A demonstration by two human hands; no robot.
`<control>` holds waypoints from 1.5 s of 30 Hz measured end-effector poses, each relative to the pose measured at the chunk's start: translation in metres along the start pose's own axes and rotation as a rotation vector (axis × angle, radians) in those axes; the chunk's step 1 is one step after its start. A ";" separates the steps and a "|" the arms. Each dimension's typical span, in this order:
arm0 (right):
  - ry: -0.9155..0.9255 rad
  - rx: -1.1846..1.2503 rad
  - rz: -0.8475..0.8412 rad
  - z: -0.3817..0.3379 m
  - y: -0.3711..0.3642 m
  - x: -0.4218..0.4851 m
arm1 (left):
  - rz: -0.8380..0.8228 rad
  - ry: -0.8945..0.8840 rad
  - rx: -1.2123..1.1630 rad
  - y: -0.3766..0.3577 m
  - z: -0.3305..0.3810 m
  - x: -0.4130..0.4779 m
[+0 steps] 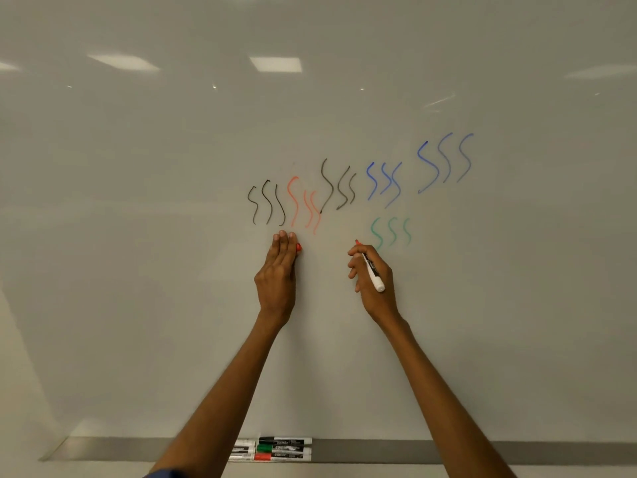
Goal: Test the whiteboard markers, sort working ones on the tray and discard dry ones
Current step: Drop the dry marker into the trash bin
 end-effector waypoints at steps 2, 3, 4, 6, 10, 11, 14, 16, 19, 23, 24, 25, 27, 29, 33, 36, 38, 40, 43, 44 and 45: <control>-0.025 0.010 -0.018 0.004 0.001 -0.007 | -0.008 0.006 -0.022 0.000 0.000 0.000; -0.036 0.002 -0.052 0.005 -0.001 -0.010 | -0.011 0.009 -0.035 0.001 0.000 0.000; -0.045 -0.003 -0.081 0.006 -0.003 -0.014 | -0.013 0.011 -0.049 0.002 0.001 0.000; -0.058 0.021 -0.080 0.006 -0.003 -0.022 | -0.011 0.024 -0.075 0.006 0.001 0.001; -0.117 0.137 0.001 0.015 0.002 -0.046 | -0.061 0.035 -0.137 0.023 0.007 -0.007; -0.144 0.169 0.002 0.020 0.001 -0.055 | -0.115 0.041 -0.181 0.025 0.009 -0.015; -0.212 0.251 -0.005 0.033 -0.002 -0.081 | -0.310 0.147 -0.361 0.024 0.015 -0.052; -0.237 0.266 0.005 0.039 0.000 -0.095 | -0.423 0.230 -0.464 0.020 0.017 -0.080; -0.271 0.275 0.015 0.044 0.003 -0.115 | -0.506 0.288 -0.494 0.019 0.019 -0.113; -0.299 0.262 0.033 0.048 0.012 -0.140 | -0.543 0.313 -0.478 0.020 0.019 -0.140; -0.304 0.256 0.033 0.048 0.015 -0.145 | -0.557 0.301 -0.470 0.020 0.021 -0.145; -0.310 0.252 0.031 0.048 0.017 -0.150 | -0.575 0.284 -0.458 0.020 0.025 -0.149; -0.327 0.235 0.022 0.048 0.020 -0.160 | -0.612 0.241 -0.432 0.019 0.034 -0.157; -0.343 0.193 0.017 0.049 0.024 -0.168 | -0.660 0.195 -0.412 0.017 0.046 -0.165; -0.353 0.135 0.038 0.052 0.041 -0.181 | -0.701 0.105 -0.405 0.012 0.070 -0.176; -0.363 0.093 0.035 0.053 0.056 -0.188 | -0.764 0.091 -0.443 0.001 0.088 -0.186; -0.385 0.091 0.067 0.056 0.070 -0.193 | -0.822 0.047 -0.470 -0.007 0.108 -0.194; -0.412 0.074 0.116 0.059 0.088 -0.198 | -0.863 0.021 -0.493 -0.017 0.127 -0.202; -0.475 0.064 0.193 0.067 0.117 -0.204 | -0.880 0.009 -0.506 -0.032 0.151 -0.211; -0.498 0.062 0.219 0.071 0.126 -0.207 | -0.884 0.002 -0.509 -0.039 0.159 -0.215; -0.524 0.065 0.252 0.075 0.135 -0.210 | -0.887 -0.007 -0.510 -0.045 0.168 -0.218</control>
Point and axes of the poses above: each hand's wrist, its own x-axis towards the middle knuckle, its own y-axis out of the back of the hand, z = x × y, the point moved 8 cm from there along x, towards the middle knuckle, and after that the axes turned 2 degrees about y, right-handed, at the moved point
